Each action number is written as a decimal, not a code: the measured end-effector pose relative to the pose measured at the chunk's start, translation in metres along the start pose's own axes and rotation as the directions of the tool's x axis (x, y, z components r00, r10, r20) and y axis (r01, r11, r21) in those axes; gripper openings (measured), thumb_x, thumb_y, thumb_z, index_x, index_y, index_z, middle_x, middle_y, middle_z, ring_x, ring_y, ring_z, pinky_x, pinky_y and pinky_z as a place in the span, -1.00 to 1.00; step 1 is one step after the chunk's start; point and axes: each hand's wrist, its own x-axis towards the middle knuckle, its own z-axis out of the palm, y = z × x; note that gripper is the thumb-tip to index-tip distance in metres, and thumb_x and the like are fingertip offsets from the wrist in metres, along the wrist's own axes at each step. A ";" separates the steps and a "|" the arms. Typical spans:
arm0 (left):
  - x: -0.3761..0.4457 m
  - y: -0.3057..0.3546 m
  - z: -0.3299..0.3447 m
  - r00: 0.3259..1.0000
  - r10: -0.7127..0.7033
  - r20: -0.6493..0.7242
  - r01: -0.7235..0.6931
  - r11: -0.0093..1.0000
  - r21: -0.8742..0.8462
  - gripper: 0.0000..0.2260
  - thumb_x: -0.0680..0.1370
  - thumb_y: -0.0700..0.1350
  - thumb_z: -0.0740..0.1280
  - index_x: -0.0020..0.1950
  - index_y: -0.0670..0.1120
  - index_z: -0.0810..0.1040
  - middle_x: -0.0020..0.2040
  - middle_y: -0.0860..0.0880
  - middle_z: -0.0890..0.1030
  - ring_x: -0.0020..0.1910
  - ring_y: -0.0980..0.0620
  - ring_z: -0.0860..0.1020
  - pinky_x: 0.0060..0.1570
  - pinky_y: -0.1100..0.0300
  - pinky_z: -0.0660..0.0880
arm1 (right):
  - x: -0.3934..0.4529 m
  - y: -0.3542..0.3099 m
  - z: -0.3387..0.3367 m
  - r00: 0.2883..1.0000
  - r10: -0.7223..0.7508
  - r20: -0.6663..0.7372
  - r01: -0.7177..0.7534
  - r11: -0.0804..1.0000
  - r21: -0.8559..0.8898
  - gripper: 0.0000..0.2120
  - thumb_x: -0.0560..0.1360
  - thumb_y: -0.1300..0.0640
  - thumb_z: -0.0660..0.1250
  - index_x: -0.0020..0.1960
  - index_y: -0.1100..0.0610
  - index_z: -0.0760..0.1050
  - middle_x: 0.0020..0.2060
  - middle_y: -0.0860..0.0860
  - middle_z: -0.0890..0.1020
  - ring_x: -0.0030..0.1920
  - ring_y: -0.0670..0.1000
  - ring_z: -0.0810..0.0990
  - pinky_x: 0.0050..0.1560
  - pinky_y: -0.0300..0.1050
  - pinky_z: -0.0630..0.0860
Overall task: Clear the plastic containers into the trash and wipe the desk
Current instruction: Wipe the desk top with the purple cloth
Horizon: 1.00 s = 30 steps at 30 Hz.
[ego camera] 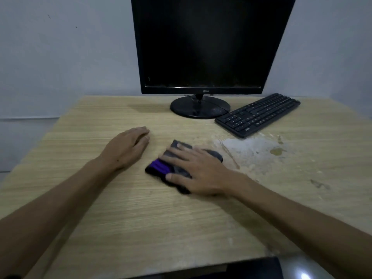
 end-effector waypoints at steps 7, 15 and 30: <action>0.005 0.015 -0.002 1.000 -0.019 0.019 0.018 0.998 0.063 -0.67 0.70 0.05 0.18 0.31 -0.09 0.57 0.32 -0.11 0.61 0.30 -0.15 0.54 0.57 -0.22 0.00 | -0.119 -0.024 0.003 0.998 -0.031 0.060 0.030 0.999 0.014 -0.45 0.67 -0.35 -0.03 0.61 -0.37 -0.10 0.63 -0.28 -0.09 0.60 -0.23 -0.27 0.58 -0.14 -0.27; -0.009 0.067 0.019 0.998 0.066 0.016 -0.066 0.998 -0.008 -0.61 0.73 0.05 0.12 0.45 -0.08 0.51 0.44 -0.06 0.54 0.43 -0.09 0.47 0.58 -0.13 0.11 | -0.029 0.050 -0.013 0.950 0.299 0.090 -0.299 0.954 -0.018 -0.34 0.65 -0.36 -0.08 0.67 -0.12 -0.03 0.66 -0.12 -0.04 0.66 0.00 -0.13 0.62 0.20 -0.07; -0.023 0.158 0.029 0.959 0.282 0.022 -0.279 0.956 -0.095 -0.68 0.73 -0.02 0.16 0.38 -0.08 0.58 0.32 -0.04 0.63 0.32 -0.04 0.54 0.21 0.18 0.36 | -0.136 -0.033 0.020 0.971 0.175 -0.163 -0.177 0.984 0.008 -0.46 0.69 -0.22 0.06 0.62 -0.05 0.22 0.62 -0.05 0.23 0.64 -0.01 0.08 0.60 0.00 0.03</action>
